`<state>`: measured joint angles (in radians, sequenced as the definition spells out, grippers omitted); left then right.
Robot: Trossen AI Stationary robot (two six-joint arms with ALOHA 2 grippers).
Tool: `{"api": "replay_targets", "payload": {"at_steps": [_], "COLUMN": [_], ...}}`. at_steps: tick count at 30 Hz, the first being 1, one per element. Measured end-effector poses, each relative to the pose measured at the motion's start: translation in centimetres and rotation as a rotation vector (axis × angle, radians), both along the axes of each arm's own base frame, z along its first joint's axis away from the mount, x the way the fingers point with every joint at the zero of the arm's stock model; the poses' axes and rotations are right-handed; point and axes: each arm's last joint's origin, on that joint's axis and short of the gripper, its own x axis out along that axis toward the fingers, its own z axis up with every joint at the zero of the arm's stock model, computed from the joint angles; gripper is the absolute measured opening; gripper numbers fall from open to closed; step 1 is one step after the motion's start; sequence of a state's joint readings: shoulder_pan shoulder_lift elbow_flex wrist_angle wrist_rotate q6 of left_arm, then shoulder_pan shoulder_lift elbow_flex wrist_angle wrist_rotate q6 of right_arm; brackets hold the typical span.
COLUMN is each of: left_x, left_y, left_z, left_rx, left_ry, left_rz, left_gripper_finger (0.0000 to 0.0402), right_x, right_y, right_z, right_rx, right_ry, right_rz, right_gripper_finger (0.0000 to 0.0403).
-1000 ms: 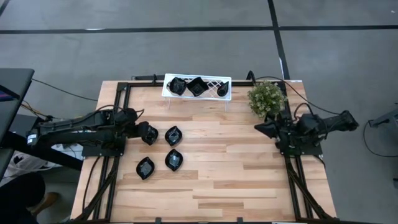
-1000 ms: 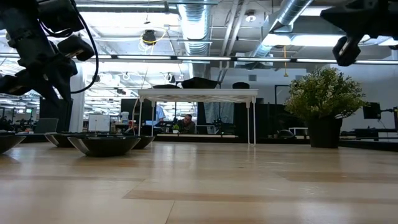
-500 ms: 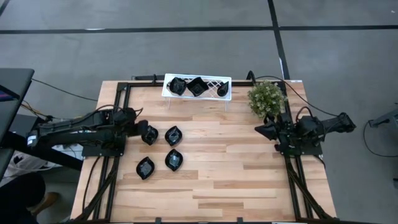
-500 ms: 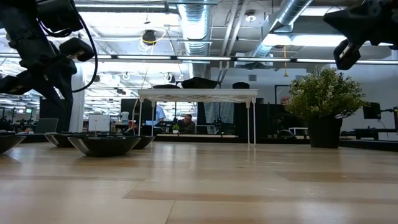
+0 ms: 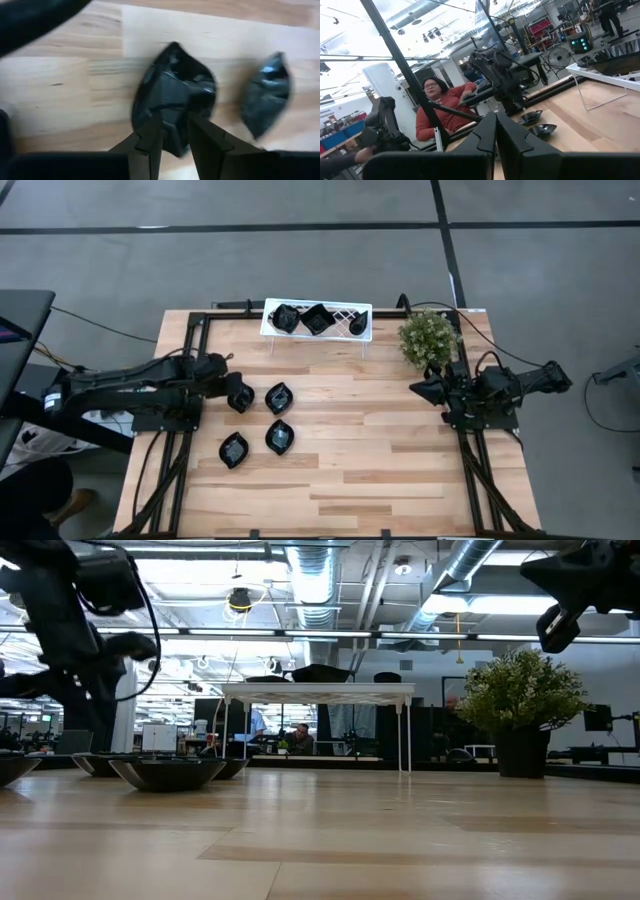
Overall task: Pick & Place Mini shaped plates
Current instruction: Stack the black leaf shaped plate on top of the black leaf shaped plate on the shelf
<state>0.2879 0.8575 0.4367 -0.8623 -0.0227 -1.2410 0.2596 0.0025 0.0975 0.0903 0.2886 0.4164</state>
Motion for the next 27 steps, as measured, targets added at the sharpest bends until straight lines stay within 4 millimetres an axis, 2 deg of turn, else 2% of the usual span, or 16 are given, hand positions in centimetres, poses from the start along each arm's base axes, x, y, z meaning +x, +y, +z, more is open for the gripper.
{"api": "replay_targets", "payload": {"at_steps": [5, 10, 20, 27], "left_x": [0.5, 0.7, 0.9, 1.4], "left_y": [0.3, 0.5, 1.0, 1.2], "left_z": [-1.5, -2.0, -2.7, -2.8], "left_rx": [0.008, 0.05, 0.07, 0.077], "left_ry": [0.12, 0.174, 0.233, 0.203], "left_rz": [0.021, 0.052, 0.065, 0.019], "left_gripper_finger": [0.009, 0.009, 0.009, 0.009], "right_x": [0.0, 0.0, 0.0, 0.0], "right_y": [0.0, 0.0, 0.0, 0.0], "right_z": [0.0, 0.1, 0.1, 0.1], "right_rx": [0.003, 0.006, 0.005, 0.003], "right_ry": [-0.001, -0.011, -0.011, -0.011], "right_rz": [0.0, 0.001, 0.0, -0.001], "right_gripper_finger": [0.0007, 0.0007, 0.0007, 0.0007]}}
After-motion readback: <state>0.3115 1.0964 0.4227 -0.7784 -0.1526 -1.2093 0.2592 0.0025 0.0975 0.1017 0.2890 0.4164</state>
